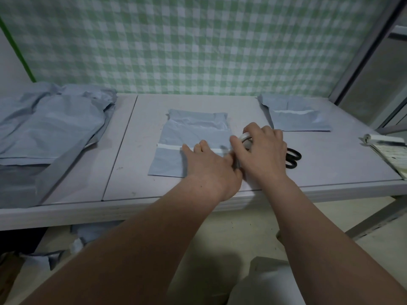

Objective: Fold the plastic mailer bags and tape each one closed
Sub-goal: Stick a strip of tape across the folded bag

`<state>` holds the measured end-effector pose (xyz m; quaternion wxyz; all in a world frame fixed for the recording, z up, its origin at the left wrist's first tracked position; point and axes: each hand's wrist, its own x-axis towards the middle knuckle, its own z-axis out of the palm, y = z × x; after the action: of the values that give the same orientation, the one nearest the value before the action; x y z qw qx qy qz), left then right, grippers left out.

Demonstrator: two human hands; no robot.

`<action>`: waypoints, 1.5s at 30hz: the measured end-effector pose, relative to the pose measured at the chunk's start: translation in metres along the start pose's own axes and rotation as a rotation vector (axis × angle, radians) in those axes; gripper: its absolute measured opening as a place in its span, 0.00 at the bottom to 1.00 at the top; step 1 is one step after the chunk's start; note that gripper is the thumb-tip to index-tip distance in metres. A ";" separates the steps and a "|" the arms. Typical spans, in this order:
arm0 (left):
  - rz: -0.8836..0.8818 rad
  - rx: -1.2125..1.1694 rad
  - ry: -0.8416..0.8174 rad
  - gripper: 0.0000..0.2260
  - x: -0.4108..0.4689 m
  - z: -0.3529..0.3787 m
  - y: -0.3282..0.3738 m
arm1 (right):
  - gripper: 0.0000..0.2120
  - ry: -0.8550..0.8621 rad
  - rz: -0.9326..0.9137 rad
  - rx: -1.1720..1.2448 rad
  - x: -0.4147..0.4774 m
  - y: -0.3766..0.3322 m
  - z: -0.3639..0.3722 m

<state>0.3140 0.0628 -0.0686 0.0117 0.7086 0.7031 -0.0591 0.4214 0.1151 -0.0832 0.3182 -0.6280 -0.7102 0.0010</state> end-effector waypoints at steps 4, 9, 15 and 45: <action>-0.029 -0.043 0.057 0.24 0.002 0.011 0.001 | 0.15 0.019 0.006 -0.051 -0.001 0.002 0.002; -0.037 -0.061 0.058 0.24 0.000 0.012 0.000 | 0.16 -0.012 0.015 -0.064 0.000 0.002 0.001; -0.014 -0.069 0.097 0.25 -0.003 0.015 -0.014 | 0.16 0.001 -0.004 -0.064 -0.001 0.003 0.003; -0.128 -0.057 0.139 0.27 -0.018 0.021 -0.079 | 0.14 0.023 -0.011 -0.048 -0.004 0.002 0.002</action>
<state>0.2336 0.0433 -0.0826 -0.0207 0.6638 0.7475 0.0096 0.4219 0.1130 -0.0872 0.3112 -0.6315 -0.7098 -0.0251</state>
